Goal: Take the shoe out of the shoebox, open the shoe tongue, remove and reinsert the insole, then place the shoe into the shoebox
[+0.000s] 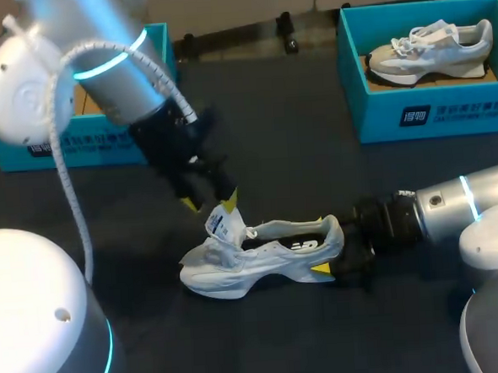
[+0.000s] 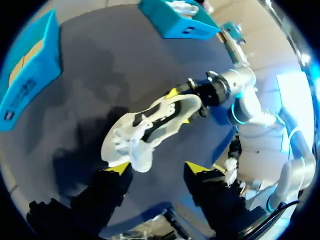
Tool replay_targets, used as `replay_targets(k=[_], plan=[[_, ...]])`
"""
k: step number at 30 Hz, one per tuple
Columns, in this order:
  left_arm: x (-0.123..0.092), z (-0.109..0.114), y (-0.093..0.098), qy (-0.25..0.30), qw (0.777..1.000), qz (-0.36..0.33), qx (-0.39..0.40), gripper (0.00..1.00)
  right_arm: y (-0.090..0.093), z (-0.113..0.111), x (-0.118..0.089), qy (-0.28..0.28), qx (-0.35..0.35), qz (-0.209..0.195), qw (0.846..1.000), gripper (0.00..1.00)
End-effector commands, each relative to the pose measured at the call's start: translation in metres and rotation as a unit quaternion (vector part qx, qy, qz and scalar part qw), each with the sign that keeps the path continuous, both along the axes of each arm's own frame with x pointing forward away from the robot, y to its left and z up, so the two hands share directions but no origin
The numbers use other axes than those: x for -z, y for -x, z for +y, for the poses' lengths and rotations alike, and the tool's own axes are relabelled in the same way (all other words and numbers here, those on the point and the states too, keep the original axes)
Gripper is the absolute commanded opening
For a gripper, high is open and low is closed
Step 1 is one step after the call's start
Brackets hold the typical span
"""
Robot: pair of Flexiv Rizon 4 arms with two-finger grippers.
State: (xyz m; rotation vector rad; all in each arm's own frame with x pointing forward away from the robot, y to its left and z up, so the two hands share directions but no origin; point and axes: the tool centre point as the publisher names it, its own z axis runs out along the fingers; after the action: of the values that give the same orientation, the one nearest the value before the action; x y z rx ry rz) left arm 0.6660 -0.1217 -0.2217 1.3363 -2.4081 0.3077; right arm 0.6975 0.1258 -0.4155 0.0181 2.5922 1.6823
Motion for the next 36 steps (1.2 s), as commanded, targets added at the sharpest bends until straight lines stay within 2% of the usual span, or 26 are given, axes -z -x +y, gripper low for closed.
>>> replay_targets(k=[1, 8, 32, 36], plan=[[-0.015, -0.014, -0.006, -0.017, 0.998, 0.005, 0.067, 0.00, 0.003, 0.002, 0.005, 0.002, 0.001, -0.001, 1.000, 0.00], [-0.020, -0.021, -0.005, -0.019, 0.981, 0.022, 0.194, 0.00, 0.003, 0.002, 0.005, 0.002, 0.001, -0.001, 1.000, 0.00], [-0.020, -0.021, -0.005, -0.019, 0.981, 0.022, 0.194, 0.00, 0.003, 0.002, 0.005, 0.002, 0.001, -0.001, 1.000, 0.00], [-0.001, -0.028, -0.005, -0.002, 0.975, 0.001, 0.224, 0.00, 0.003, 0.002, 0.005, 0.002, 0.001, -0.001, 1.000, 0.00]])
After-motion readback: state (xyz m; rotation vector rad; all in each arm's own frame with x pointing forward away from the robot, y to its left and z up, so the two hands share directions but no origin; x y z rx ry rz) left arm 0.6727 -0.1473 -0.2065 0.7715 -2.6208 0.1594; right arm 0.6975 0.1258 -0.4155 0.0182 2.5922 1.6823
